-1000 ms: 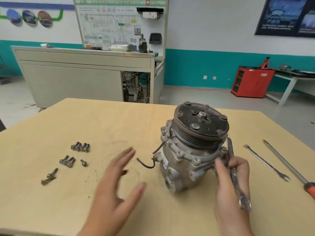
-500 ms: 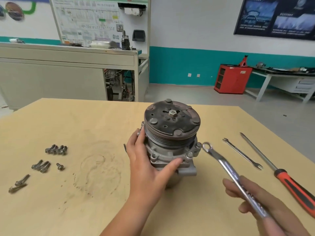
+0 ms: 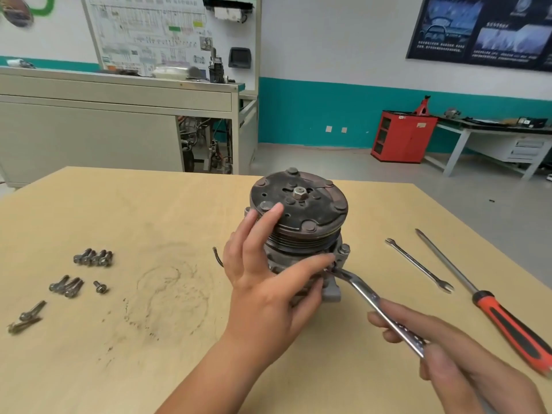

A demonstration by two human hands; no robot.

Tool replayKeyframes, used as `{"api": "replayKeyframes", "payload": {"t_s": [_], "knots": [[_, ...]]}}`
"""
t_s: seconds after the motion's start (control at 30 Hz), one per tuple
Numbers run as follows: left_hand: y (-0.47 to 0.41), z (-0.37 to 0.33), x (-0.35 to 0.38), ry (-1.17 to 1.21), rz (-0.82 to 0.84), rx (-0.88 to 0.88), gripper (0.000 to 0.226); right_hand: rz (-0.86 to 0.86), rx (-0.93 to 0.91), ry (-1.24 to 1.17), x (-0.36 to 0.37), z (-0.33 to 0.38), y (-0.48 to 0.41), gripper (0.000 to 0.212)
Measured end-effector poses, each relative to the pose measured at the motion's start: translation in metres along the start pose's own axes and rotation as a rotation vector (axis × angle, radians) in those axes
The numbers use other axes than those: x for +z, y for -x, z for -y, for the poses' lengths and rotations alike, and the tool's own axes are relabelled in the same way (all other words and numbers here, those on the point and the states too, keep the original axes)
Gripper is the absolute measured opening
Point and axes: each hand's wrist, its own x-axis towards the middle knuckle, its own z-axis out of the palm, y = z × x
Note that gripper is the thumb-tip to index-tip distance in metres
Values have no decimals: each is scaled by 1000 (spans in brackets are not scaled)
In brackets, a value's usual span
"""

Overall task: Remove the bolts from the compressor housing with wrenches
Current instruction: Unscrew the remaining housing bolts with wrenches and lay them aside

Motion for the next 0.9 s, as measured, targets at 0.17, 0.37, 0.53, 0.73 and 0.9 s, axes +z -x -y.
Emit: {"api": "replayKeyframes", "payload": {"t_s": [0.17, 0.37, 0.53, 0.73, 0.9], "knots": [[0, -2, 2, -5, 15, -37, 19, -69, 318, -486, -18, -31, -44, 37], [1, 1, 3, 19, 26, -19, 17, -73, 421, -502, 5, -64, -140, 26], [2, 9, 2, 46, 24, 11, 28, 93, 462, -919, 7, -66, -141, 28], [-14, 13, 0, 27, -45, 38, 28, 37, 160, -1414, -26, -60, -61, 30], [-12, 7, 3, 9, -22, 47, 28, 179, 256, -819, -13, -50, -20, 28]]}}
